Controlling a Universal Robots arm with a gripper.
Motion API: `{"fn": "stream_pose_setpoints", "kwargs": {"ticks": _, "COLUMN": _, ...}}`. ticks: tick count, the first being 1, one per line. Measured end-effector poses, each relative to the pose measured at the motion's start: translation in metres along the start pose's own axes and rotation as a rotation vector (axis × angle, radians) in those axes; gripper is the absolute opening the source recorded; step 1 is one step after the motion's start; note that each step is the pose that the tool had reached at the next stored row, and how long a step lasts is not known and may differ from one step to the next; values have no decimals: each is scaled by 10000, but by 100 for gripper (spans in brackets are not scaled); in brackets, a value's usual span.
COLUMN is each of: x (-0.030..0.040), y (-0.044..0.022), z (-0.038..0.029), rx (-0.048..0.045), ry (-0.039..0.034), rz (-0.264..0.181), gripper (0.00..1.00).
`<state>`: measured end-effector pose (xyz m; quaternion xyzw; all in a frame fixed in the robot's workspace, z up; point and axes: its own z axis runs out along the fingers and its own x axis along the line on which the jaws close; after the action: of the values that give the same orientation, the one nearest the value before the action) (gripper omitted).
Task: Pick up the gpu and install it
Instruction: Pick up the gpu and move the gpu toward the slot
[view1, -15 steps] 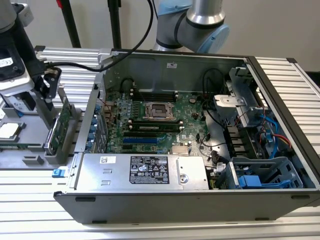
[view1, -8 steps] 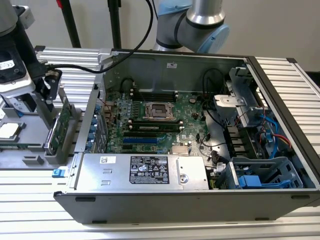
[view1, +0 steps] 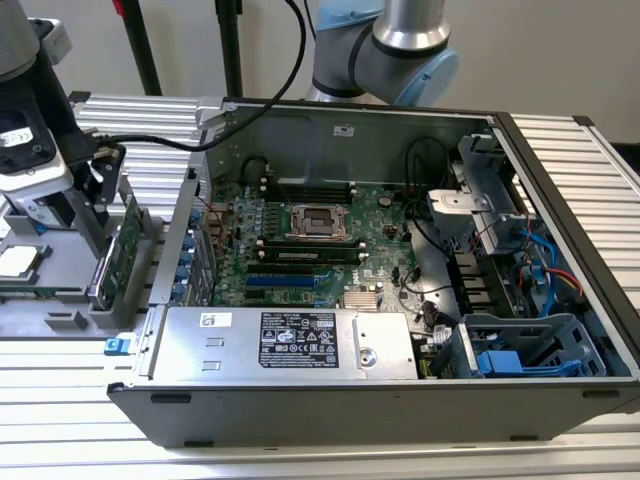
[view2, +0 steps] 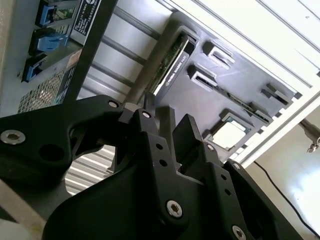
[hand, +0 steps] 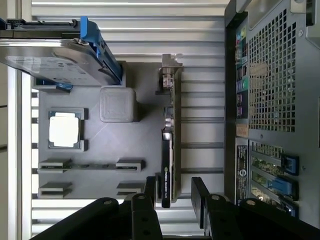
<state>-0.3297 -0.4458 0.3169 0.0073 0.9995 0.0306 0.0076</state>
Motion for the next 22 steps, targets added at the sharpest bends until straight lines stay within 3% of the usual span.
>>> {"fn": "stream_pose_setpoints", "kwargs": {"ticks": 22, "x": 2, "y": -10, "z": 153, "rx": 1, "ry": 11, "rz": 0, "gripper": 100}}
